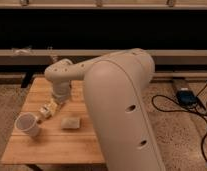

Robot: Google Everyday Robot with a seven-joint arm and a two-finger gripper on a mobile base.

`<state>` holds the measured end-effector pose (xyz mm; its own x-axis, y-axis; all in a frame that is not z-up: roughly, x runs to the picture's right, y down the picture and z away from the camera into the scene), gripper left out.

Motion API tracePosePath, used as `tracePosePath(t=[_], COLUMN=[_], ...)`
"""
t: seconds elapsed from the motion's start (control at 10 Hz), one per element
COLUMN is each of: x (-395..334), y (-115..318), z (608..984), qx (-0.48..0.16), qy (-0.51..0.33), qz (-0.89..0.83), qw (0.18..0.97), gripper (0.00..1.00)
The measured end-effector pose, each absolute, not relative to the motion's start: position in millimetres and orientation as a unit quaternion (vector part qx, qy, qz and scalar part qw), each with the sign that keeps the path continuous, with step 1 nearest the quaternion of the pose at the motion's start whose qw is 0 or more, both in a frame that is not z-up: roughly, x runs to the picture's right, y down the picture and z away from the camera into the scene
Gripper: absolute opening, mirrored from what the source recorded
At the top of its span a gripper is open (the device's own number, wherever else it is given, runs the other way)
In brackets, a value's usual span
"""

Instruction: Stand the bottle upright

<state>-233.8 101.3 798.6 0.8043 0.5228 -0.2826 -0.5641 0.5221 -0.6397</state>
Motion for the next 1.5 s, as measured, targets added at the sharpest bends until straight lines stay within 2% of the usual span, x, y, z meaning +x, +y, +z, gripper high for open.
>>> tracePosePath(t=[0.3, 1.1, 1.5], x=[-264.4, -262.4, -269.6], y=[96.4, 102.1, 98.8], z=[806.6, 811.6, 831.3], qx=[-0.353, -0.347, -0.327], qy=[0.003, 0.005, -0.01], qz=[0.266, 0.265, 0.231], qw=[0.897, 0.9, 0.916], gripper=[0.77, 0.77, 0.77])
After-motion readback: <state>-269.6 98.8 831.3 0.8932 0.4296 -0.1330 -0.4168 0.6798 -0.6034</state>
